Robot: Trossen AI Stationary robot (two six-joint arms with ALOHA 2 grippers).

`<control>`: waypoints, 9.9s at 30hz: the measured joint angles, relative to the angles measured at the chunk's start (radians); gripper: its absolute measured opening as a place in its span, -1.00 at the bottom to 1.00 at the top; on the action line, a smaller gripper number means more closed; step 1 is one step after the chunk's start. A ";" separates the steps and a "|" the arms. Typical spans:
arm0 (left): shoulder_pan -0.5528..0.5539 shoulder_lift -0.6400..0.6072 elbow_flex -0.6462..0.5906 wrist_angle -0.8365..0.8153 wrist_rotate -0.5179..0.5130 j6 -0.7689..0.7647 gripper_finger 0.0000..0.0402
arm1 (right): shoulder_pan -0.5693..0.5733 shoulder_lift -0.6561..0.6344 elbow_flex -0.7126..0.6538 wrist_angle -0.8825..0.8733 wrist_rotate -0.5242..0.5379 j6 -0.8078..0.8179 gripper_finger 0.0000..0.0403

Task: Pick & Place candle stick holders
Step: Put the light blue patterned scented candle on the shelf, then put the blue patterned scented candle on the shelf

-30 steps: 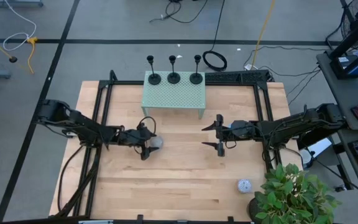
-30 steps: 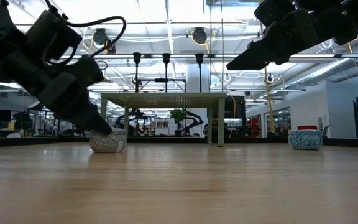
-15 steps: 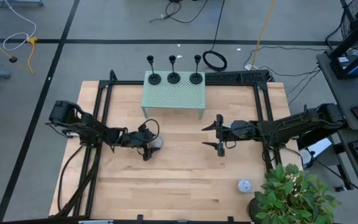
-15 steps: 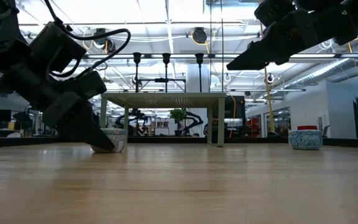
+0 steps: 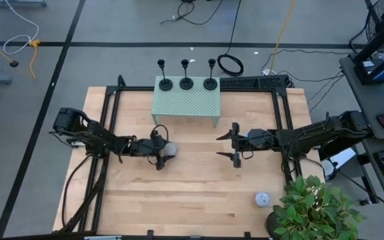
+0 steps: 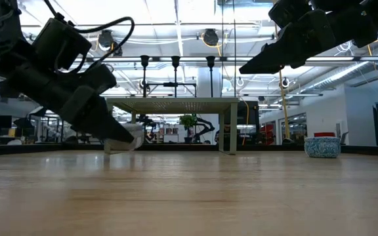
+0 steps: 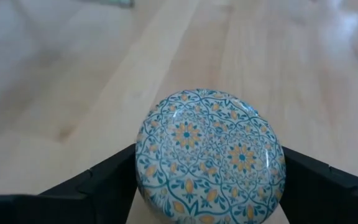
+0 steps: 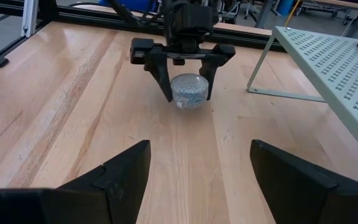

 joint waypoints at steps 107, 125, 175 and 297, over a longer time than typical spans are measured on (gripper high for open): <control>0.435 -0.011 0.501 -0.358 -0.055 0.217 0.67 | 0.000 0.000 0.000 0.000 0.000 0.011 0.33; 0.437 -0.143 0.500 -0.494 -0.079 0.208 0.64 | 0.000 0.000 0.000 0.000 0.000 0.011 0.33; 0.390 -0.464 0.499 -0.911 -0.179 0.131 0.36 | 0.000 -0.096 0.000 -0.074 0.002 0.011 0.33; 0.227 -0.570 0.500 -0.926 -0.125 0.138 0.36 | -0.063 -0.355 -0.253 -0.889 0.164 0.634 0.62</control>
